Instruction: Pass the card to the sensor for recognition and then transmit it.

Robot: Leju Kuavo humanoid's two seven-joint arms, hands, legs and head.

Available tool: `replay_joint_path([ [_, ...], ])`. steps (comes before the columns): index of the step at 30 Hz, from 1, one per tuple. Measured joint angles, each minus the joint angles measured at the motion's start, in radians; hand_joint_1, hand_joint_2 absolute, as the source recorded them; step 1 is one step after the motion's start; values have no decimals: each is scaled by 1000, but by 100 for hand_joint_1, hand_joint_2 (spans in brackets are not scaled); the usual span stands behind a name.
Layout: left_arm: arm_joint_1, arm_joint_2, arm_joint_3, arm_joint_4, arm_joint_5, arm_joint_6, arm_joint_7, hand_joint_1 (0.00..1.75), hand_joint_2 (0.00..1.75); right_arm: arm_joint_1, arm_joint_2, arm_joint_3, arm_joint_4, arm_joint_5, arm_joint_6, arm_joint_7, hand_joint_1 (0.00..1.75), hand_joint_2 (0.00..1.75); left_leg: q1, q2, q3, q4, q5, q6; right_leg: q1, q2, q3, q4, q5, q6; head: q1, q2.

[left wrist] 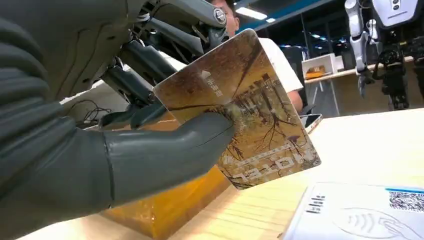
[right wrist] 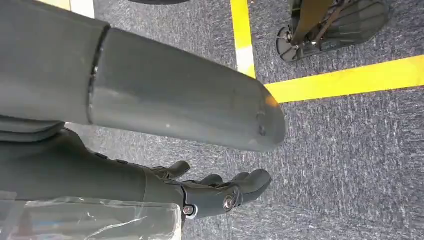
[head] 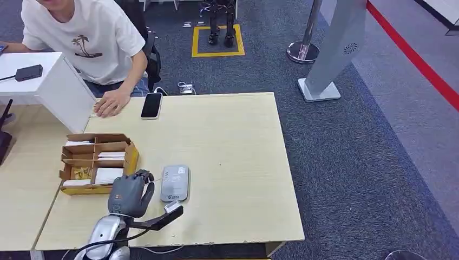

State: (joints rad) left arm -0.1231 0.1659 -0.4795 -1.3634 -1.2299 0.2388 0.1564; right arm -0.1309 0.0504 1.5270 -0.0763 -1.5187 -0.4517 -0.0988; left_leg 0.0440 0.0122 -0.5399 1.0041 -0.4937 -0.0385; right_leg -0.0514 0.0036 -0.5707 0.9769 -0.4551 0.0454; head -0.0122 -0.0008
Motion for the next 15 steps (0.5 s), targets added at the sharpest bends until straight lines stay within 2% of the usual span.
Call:
replay_joint_path([
  [15, -3, -40, 6, 61, 18, -2, -23, 175, 175, 0, 0, 4, 0, 0, 0, 8, 0, 0, 0, 0, 0, 0, 0, 0, 0, 0, 0, 0, 0, 0, 0, 0],
])
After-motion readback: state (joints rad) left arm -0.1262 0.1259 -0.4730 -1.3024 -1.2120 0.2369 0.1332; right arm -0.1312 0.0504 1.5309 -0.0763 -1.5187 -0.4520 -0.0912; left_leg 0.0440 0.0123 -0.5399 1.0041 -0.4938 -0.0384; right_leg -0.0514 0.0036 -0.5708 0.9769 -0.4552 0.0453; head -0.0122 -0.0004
